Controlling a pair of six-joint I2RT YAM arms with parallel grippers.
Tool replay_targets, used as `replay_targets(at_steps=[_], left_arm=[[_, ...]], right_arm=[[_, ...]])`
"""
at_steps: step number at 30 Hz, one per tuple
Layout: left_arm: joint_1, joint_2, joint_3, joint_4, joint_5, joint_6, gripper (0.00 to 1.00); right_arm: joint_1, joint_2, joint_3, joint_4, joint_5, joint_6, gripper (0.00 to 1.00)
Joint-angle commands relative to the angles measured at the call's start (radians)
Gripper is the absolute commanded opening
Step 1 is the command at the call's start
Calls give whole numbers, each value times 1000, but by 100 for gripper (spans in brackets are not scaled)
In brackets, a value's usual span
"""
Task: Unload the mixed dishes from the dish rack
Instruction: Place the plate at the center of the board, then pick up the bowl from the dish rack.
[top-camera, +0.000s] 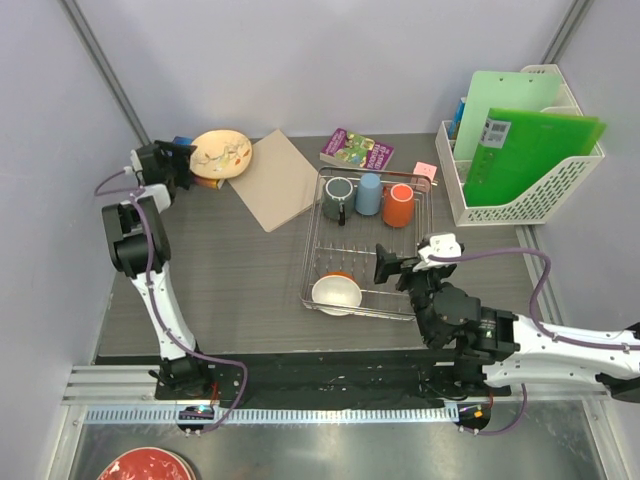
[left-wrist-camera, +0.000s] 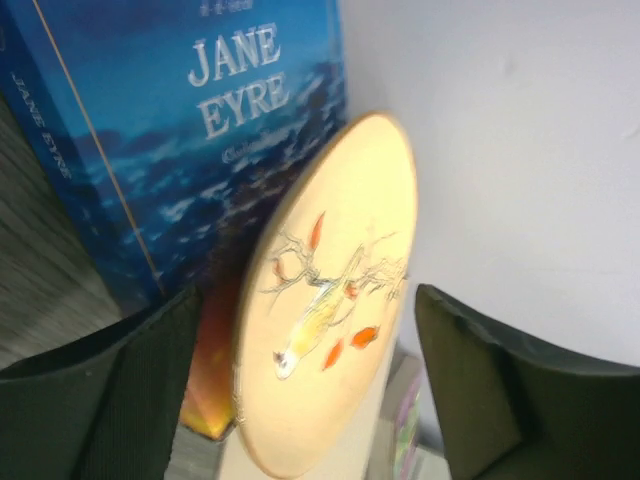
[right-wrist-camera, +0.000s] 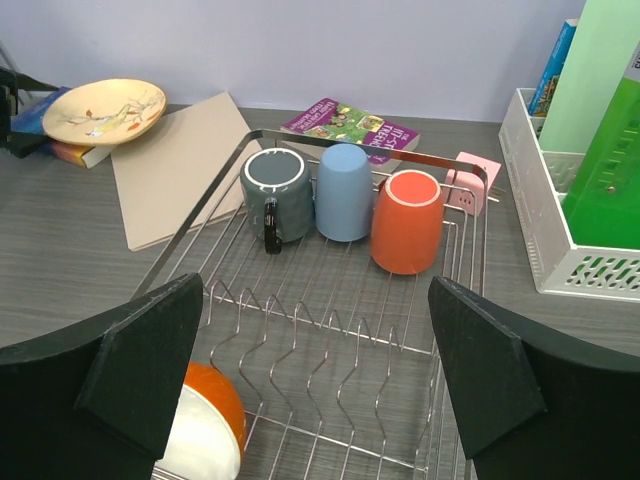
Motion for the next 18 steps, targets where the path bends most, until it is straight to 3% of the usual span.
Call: replay_targets(at_steps=[1,4,5,11,14,17,18], left_arm=[[36,-110,-26,-39,0,24,89],[51,-155,-59,-53,-1,19,92],[53,-167,-64,-56,-1,13,99],[19,-382,-125,-41,0,-5,100],[-59,-491,-87,-171,3,91,100],[-220,-656,-108,-365,-179,266,100],[-291,-693,-124,-404,-326,301,100]], right_arm=[[-7,-38,1,17,3,55,100],[-6,-64,-1,2,4,68,100],[-7,-68,-2,-3,3,71,100],[-9,-85,-4,-7,-5,84,100],[-9,-73,4,-12,-19,80,100],[-10,-61,31,-50,-28,110,100],[-10,-58,40,-53,-19,129,100]])
